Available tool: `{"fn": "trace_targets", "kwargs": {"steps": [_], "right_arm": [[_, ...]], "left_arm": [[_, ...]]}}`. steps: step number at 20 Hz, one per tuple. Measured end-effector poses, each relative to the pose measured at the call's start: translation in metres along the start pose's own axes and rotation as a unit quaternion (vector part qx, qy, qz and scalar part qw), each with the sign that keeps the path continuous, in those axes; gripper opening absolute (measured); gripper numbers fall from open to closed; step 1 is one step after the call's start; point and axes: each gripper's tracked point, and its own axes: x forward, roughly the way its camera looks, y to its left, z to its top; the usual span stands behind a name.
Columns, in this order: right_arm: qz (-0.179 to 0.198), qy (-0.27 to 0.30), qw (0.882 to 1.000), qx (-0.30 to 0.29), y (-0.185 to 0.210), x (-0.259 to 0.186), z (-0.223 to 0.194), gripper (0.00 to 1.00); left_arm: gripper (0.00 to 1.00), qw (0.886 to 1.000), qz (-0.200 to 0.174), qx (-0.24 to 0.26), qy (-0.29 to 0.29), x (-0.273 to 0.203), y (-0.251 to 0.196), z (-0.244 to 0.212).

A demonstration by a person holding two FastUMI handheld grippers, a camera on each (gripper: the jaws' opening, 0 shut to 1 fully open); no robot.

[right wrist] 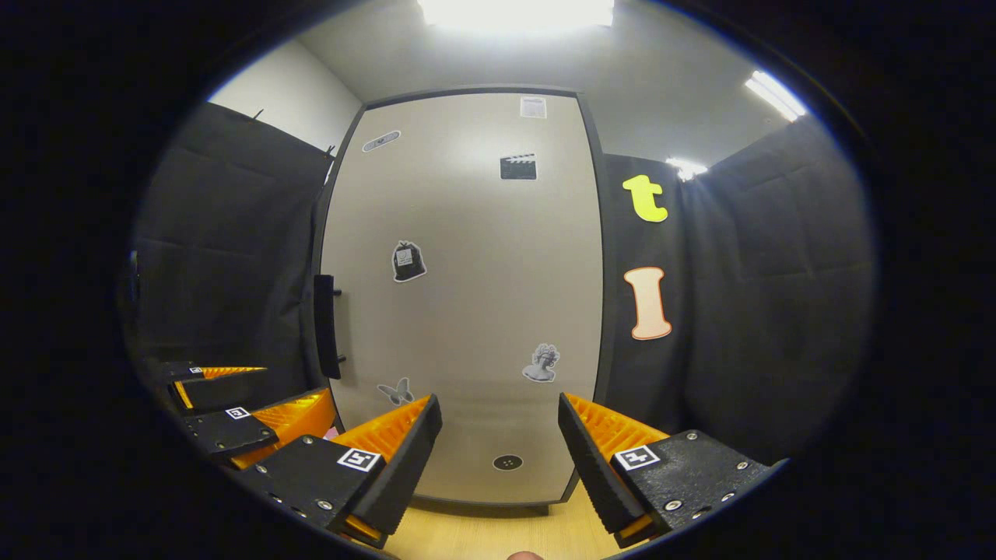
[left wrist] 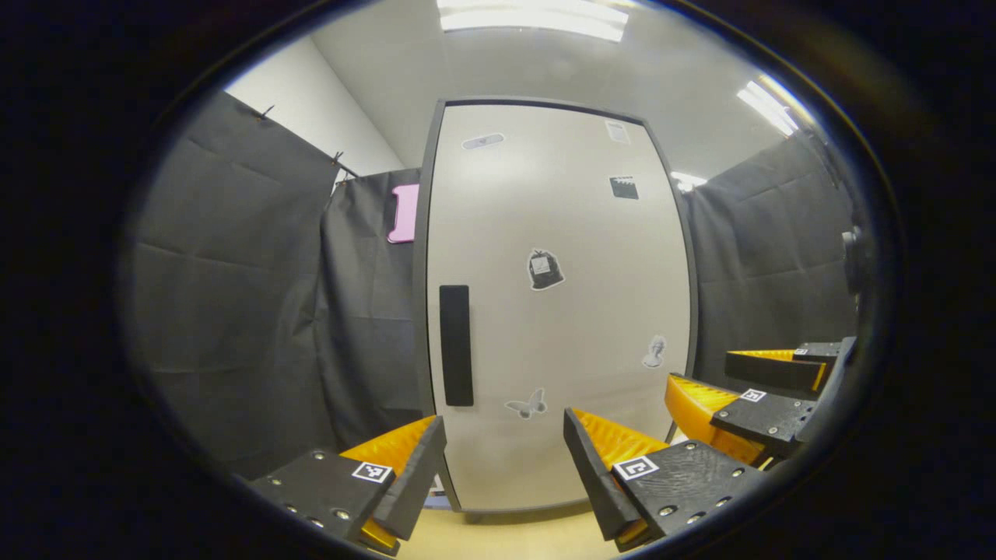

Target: Open the cabinet door with the right hand, grasp the bottle in the cabinet with the left hand and place it on the coaster, then close the cabinet door with the right hand.

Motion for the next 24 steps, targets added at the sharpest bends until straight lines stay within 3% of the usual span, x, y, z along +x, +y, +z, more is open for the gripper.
{"fn": "trace_targets", "kwargs": {"steps": [2,3,4,6,7,12,15,16,18,19,21,24], "right_arm": [[0.006,-0.005,1.0,-0.002,0.004,0.004,0.004,0.93],[0.009,-0.007,1.0,-0.002,0.007,0.006,0.007,0.93],[0.013,-0.012,1.0,-0.003,0.01,0.008,0.01,0.93],[0.021,-0.018,1.0,-0.005,0.017,0.014,0.015,0.93],[0.027,-0.021,0.999,-0.006,0.022,0.018,0.018,0.93],[0.057,-0.038,0.998,-0.006,0.052,0.039,0.039,0.93],[0.083,-0.053,0.995,-0.008,0.082,0.055,0.054,0.93],[0.095,-0.056,0.994,-0.009,0.095,0.062,0.058,0.94],[0.109,-0.063,0.992,-0.012,0.117,0.074,0.063,0.94],[0.118,-0.065,0.991,-0.016,0.129,0.079,0.064,0.94],[0.136,-0.065,0.988,-0.024,0.153,0.085,0.061,0.94],[0.139,-0.064,0.988,-0.027,0.183,0.101,0.058,0.94]], "left_arm": [[0.92,1.0,0.003,0.0,0.0,-0.003,0.004,-0.001],[0.87,1.0,0.005,0.001,0.0,-0.007,0.007,-0.001],[0.92,1.0,0.008,0.002,0.001,-0.009,0.01,-0.003],[0.87,1.0,0.016,0.002,0.005,-0.016,0.019,-0.005],[0.92,1.0,0.02,0.002,0.006,-0.019,0.023,-0.006],[0.92,0.999,0.049,0.004,0.01,-0.043,0.054,-0.011],[0.92,0.998,0.066,0.009,0.019,-0.06,0.076,-0.017],[0.87,0.997,0.073,0.012,0.023,-0.067,0.083,-0.02],[0.87,0.996,0.09,0.017,0.025,-0.082,0.1,-0.022],[0.92,0.995,0.097,0.02,0.027,-0.089,0.108,-0.023],[0.87,0.993,0.114,0.025,0.032,-0.102,0.124,-0.025],[0.87,0.99,0.137,0.028,0.034,-0.118,0.145,-0.028]]}}
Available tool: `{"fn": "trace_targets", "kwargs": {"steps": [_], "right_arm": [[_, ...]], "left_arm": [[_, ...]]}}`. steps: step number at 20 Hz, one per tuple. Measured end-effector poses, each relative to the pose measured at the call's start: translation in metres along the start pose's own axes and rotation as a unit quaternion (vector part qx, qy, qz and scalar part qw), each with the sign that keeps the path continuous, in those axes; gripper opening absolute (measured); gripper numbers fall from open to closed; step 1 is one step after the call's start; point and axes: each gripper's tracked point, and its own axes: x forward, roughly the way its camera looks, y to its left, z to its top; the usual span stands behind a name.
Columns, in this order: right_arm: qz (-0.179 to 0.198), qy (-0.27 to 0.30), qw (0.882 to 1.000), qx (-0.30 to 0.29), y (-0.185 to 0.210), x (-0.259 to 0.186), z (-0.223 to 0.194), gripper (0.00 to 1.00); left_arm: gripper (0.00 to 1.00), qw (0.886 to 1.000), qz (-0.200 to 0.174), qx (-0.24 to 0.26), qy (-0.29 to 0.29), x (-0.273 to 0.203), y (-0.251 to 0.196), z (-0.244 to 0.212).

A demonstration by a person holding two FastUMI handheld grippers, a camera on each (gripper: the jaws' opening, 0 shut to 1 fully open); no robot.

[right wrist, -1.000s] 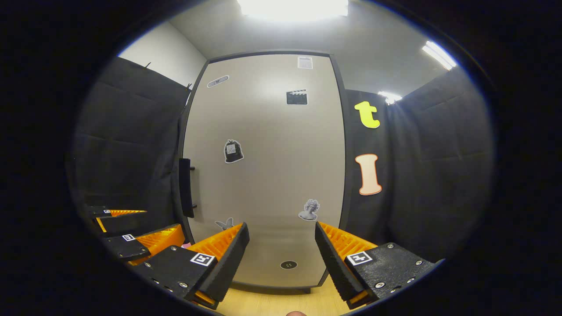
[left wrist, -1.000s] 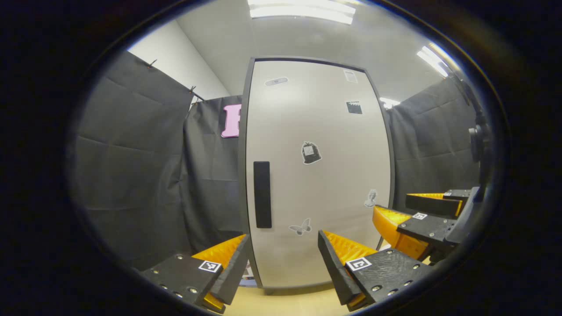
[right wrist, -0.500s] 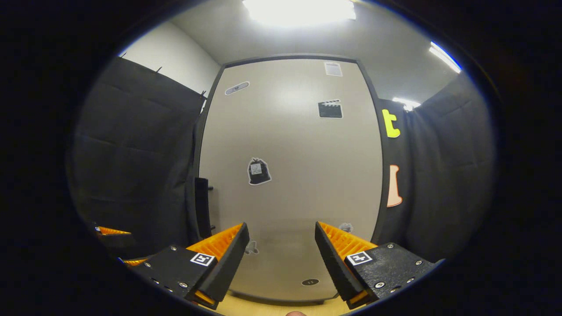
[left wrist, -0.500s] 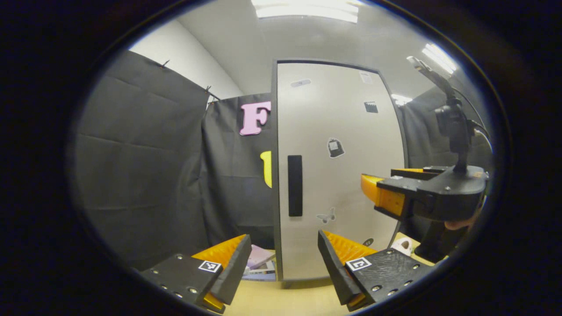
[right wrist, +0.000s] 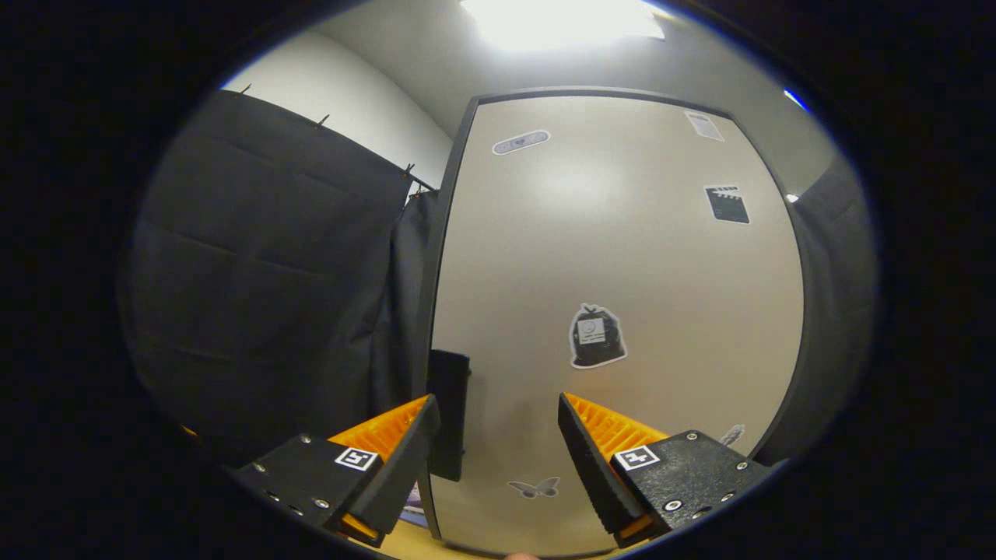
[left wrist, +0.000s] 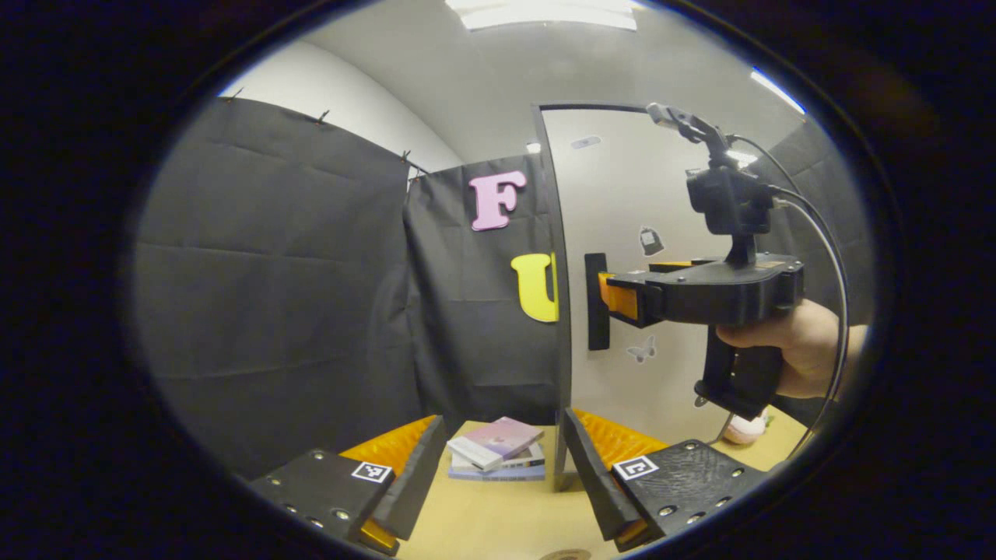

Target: Open the cabinet door with the right hand, grasp the bottle in the cabinet with the left hand and place it on the coaster, then close the cabinet door with the right hand.

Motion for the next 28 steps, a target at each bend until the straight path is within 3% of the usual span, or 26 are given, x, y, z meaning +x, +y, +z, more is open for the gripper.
{"fn": "trace_targets", "kwargs": {"steps": [1,4,6,8,9,10,11,13,14,18,20,24,26,28], "right_arm": [[0.001,0.0,1.0,-0.004,0.006,0.007,-0.003,0.96],[0.008,0.015,1.0,-0.016,0.023,0.02,-0.017,0.94],[0.014,0.034,0.999,-0.012,0.032,0.025,-0.031,0.95],[0.014,0.06,0.998,-0.006,0.039,0.028,-0.044,0.93],[0.008,0.076,0.997,-0.008,0.039,0.028,-0.052,0.87],[0.001,0.089,0.996,-0.008,0.037,0.029,-0.059,0.82],[-0.006,0.094,0.996,-0.003,0.033,0.03,-0.062,0.62],[-0.002,0.098,0.995,0.01,0.034,0.029,-0.061,0.35],[0.003,0.099,0.995,0.011,0.034,0.029,-0.062,0.34],[0.022,0.096,0.995,0.011,0.034,0.026,-0.062,0.27],[0.028,0.098,0.995,0.01,0.035,0.023,-0.062,0.25],[0.041,0.091,0.995,0.008,0.039,0.004,-0.06,0.23],[0.058,0.088,0.994,0.008,0.041,-0.004,-0.059,0.23],[0.08,0.099,0.992,0.009,0.042,-0.016,-0.056,0.23]], "left_arm": [[0.92,1.0,0.004,0.0,-0.005,-0.002,0.006,0.003],[0.92,0.999,0.015,0.01,-0.035,-0.01,0.022,0.017],[0.87,0.997,0.051,0.03,-0.057,-0.015,0.04,0.027],[0.92,0.996,0.05,0.039,-0.07,-0.014,0.043,0.034],[0.87,0.996,0.048,0.033,-0.073,-0.012,0.043,0.036],[0.92,0.996,0.042,0.022,-0.073,-0.015,0.039,0.037],[0.92,0.997,0.033,0.004,-0.072,-0.018,0.036,0.038],[0.87,0.996,0.024,-0.036,-0.073,-0.017,0.041,0.033],[0.92,0.996,0.019,-0.05,-0.069,-0.015,0.041,0.027],[0.87,0.998,0.022,-0.054,-0.038,-0.007,0.047,0.01],[0.92,0.998,0.018,-0.05,-0.033,-0.003,0.049,0.006],[0.82,0.996,-0.047,-0.053,-0.047,0.004,0.022,-0.001],[0.87,0.994,-0.079,-0.062,-0.043,-0.002,0.008,-0.009],[0.87,0.994,-0.087,-0.06,-0.04,-0.008,0.01,-0.013]]}}
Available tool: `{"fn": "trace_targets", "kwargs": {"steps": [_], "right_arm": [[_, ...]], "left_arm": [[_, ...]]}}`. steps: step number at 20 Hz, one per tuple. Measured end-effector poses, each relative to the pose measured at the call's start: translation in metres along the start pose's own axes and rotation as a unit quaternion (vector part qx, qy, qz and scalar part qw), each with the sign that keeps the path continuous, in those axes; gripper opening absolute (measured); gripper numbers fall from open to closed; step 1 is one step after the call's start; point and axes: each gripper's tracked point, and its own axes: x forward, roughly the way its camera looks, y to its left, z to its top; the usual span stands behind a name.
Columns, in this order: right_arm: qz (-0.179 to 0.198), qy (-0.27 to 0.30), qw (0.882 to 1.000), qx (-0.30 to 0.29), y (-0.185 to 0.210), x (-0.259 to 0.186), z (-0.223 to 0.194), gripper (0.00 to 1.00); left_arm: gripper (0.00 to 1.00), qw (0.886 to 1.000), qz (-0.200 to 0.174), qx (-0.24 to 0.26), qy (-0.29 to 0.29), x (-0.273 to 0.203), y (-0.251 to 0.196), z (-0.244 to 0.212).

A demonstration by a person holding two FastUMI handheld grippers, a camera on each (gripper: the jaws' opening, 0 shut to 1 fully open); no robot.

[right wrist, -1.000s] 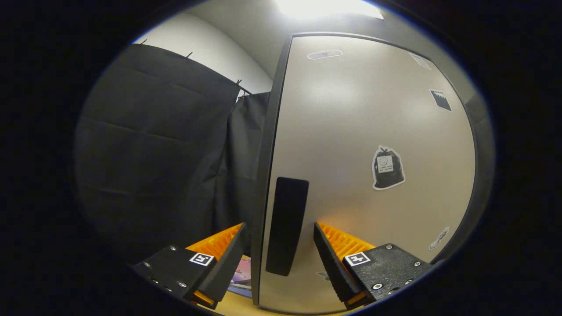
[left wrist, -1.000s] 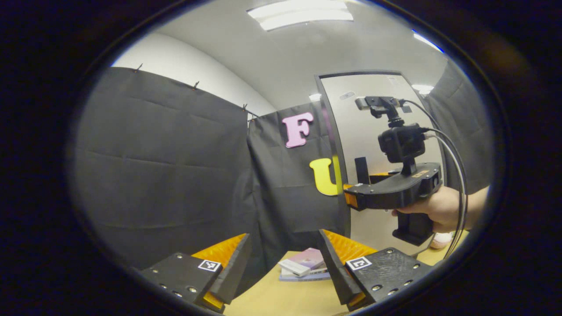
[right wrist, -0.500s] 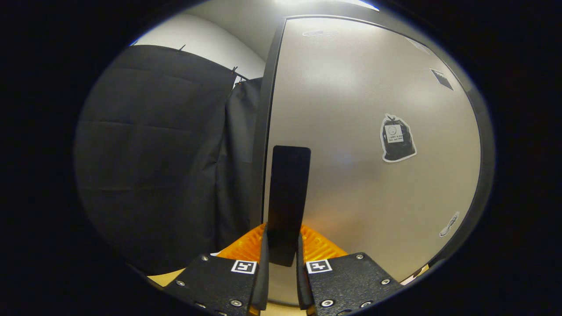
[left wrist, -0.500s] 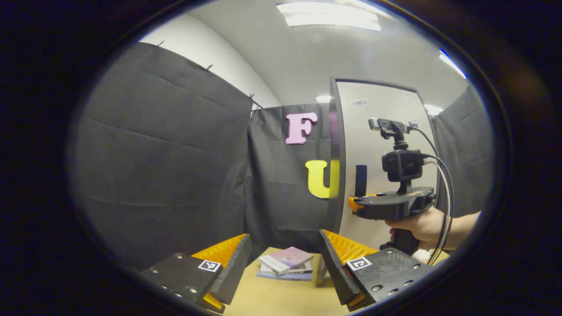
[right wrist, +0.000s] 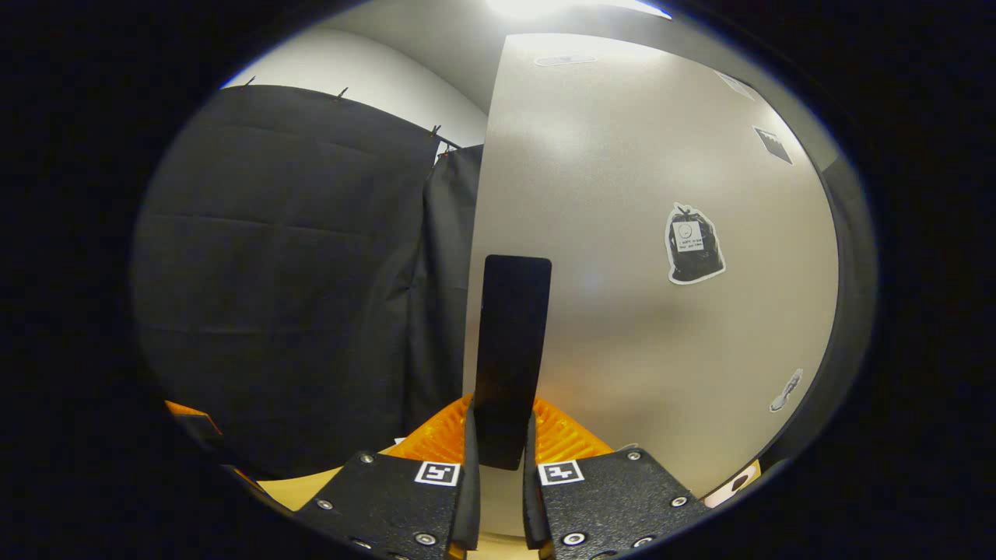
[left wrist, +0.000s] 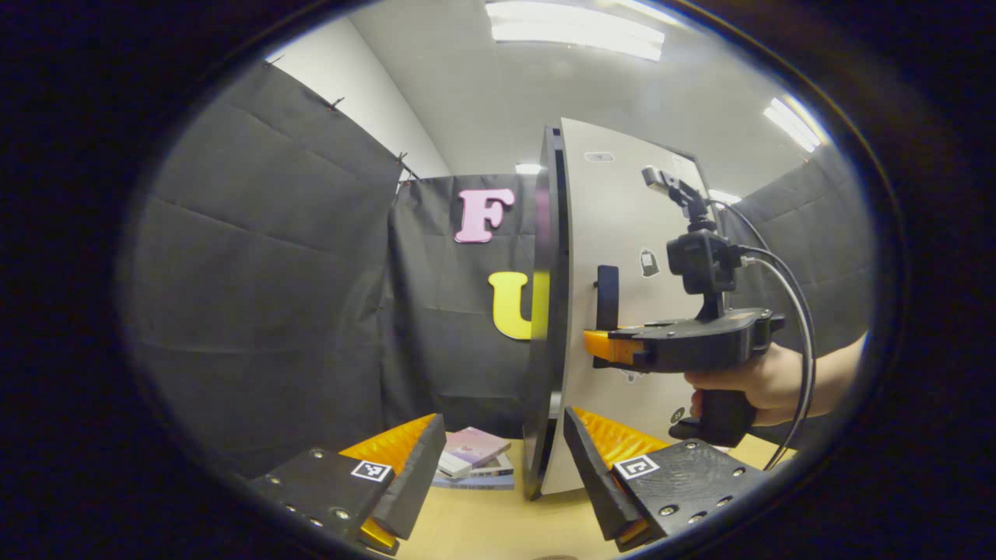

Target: Open the cabinet door with the right hand, grasp the bottle in the cabinet with the left hand and place it on the coaster, then close the cabinet door with the right hand.

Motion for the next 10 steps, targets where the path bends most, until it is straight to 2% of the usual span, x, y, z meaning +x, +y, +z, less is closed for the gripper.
{"fn": "trace_targets", "kwargs": {"steps": [1,2,3,4,5,6,7,8,10], "right_arm": [[0.009,0.004,1.0,-0.001,0.002,-0.005,0.001,0.23],[0.019,0.005,1.0,-0.001,0.002,-0.009,0.0,0.23],[0.026,0.004,1.0,0.003,0.003,-0.014,0.001,0.23],[0.034,0.001,0.999,0.004,0.005,-0.019,0.001,0.22],[0.042,0.0,0.999,0.007,0.004,-0.024,0.002,0.23],[0.049,0.003,0.999,0.012,0.004,-0.028,0.0,0.22],[0.056,0.008,0.998,0.016,0.0,-0.029,-0.002,0.22],[0.062,0.011,0.998,0.02,-0.004,-0.03,-0.003,0.23],[0.062,0.018,0.998,0.026,-0.006,-0.037,-0.005,0.23]], "left_arm": [[0.88,1.0,0.003,0.005,-0.006,-0.002,0.003,0.005],[0.92,1.0,0.007,0.009,-0.01,-0.002,0.005,0.008],[0.83,1.0,0.016,0.012,-0.008,-0.003,0.007,0.009],[0.87,1.0,0.026,0.014,-0.005,-0.006,0.008,0.008],[0.87,0.999,0.033,0.013,0.002,-0.011,0.005,0.008],[0.87,0.999,0.037,0.012,0.005,-0.019,0.0,0.01],[0.83,0.999,0.041,0.013,0.007,-0.028,-0.006,0.014],[0.92,0.999,0.042,0.015,0.014,-0.038,-0.015,0.015],[0.92,0.999,0.038,0.026,0.028,-0.052,-0.034,0.021]]}}
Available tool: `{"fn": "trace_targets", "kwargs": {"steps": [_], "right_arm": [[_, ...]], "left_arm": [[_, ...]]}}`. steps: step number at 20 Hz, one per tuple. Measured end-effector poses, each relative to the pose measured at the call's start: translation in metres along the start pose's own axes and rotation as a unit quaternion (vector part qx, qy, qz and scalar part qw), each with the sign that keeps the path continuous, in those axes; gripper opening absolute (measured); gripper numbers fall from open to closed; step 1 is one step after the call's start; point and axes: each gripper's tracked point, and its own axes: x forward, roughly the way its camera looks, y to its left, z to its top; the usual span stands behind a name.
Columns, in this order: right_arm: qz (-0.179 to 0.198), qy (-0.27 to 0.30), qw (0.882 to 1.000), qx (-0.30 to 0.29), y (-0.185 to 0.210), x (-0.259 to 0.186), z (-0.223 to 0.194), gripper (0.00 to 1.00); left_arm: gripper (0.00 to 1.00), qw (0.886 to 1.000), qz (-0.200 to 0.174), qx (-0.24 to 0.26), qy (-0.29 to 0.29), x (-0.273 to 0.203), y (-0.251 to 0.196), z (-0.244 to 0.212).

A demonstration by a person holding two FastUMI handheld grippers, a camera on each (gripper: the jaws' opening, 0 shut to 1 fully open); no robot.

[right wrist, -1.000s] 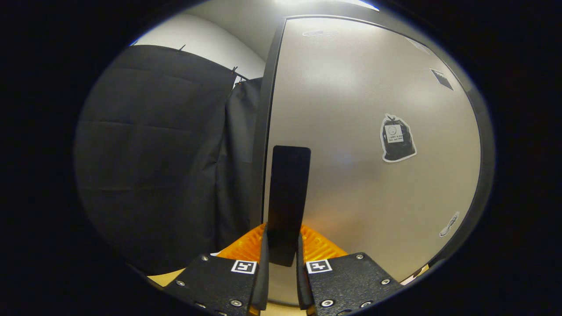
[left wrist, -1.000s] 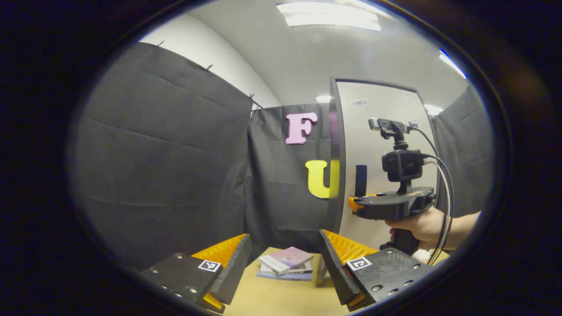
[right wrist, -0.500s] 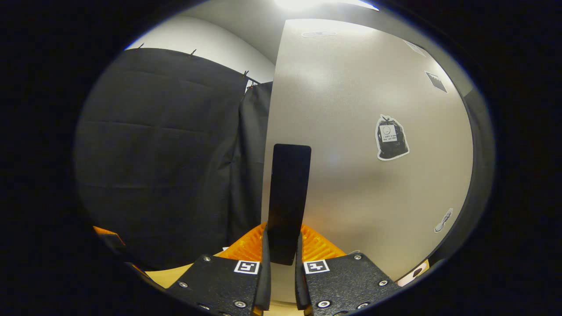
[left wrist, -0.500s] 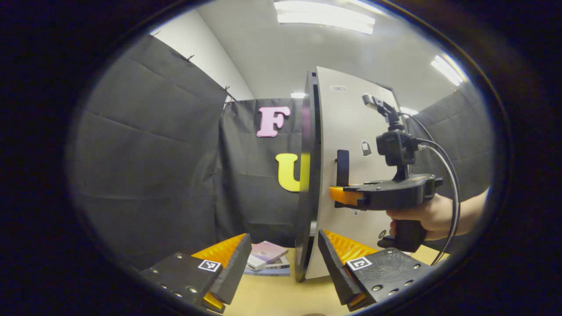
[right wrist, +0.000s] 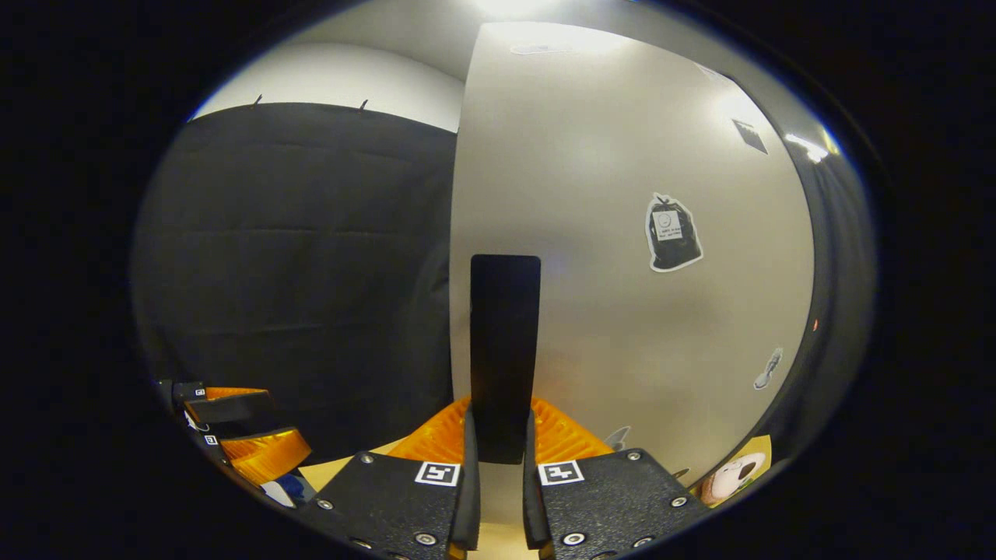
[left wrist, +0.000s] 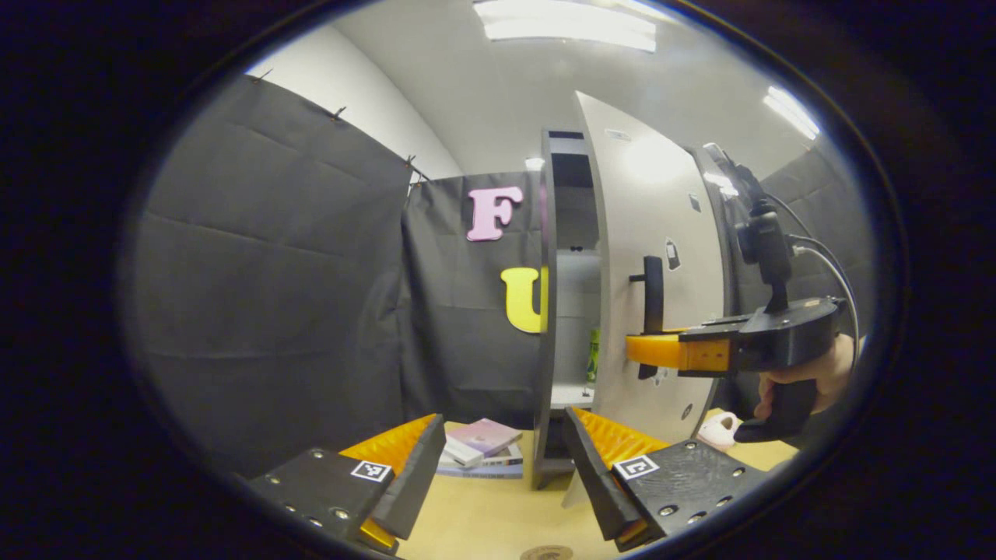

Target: Open the cabinet door with the right hand, grasp the bottle in the cabinet with the left hand and place it on the coaster, then close the cabinet door with the right hand.

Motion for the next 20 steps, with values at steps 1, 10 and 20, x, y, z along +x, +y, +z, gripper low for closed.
{"fn": "trace_targets", "kwargs": {"steps": [1,10,20], "right_arm": [[0.0,0.0,1.0,-0.002,-0.003,-0.004,0.0,0.23],[-0.056,0.027,0.997,0.037,-0.024,-0.049,-0.007,0.22],[-0.135,0.027,0.989,0.049,-0.048,-0.077,-0.01,0.22]], "left_arm": [[0.88,1.0,-0.004,0.004,0.0,-0.006,-0.008,0.007],[0.92,0.998,-0.057,0.006,0.015,-0.04,-0.075,0.015],[0.87,0.993,-0.114,-0.001,0.001,-0.031,-0.166,0.041]]}}
